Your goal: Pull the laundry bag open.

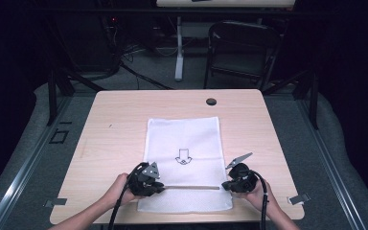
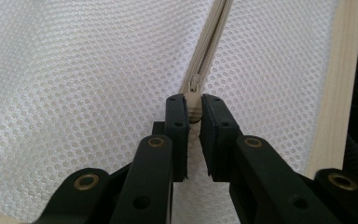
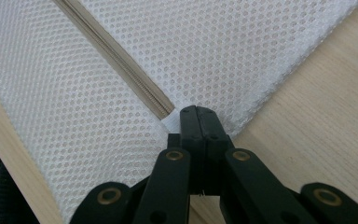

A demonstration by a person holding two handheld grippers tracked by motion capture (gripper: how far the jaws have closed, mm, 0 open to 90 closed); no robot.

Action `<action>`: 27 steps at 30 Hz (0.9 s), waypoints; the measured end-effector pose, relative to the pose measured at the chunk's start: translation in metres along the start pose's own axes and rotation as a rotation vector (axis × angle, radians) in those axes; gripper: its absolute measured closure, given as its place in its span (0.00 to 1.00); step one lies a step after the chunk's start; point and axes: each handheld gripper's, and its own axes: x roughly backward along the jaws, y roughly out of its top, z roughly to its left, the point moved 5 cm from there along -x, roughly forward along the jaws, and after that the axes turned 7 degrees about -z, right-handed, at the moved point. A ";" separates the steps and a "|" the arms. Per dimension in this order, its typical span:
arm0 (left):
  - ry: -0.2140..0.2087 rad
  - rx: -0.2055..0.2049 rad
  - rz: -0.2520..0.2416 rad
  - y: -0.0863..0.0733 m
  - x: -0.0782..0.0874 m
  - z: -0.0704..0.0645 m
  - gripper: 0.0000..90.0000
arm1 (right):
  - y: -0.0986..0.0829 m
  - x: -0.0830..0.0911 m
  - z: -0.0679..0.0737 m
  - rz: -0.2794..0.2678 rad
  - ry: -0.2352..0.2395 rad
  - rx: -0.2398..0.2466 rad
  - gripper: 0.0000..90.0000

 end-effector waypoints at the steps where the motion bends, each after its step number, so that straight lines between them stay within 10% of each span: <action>1: 0.001 -0.001 0.006 -0.001 0.001 0.000 0.91 | 0.000 0.000 0.000 0.001 -0.001 0.001 1.00; 27: 0.017 0.012 0.004 -0.017 0.019 0.004 0.91 | 0.000 -0.001 0.001 -0.011 0.004 -0.014 1.00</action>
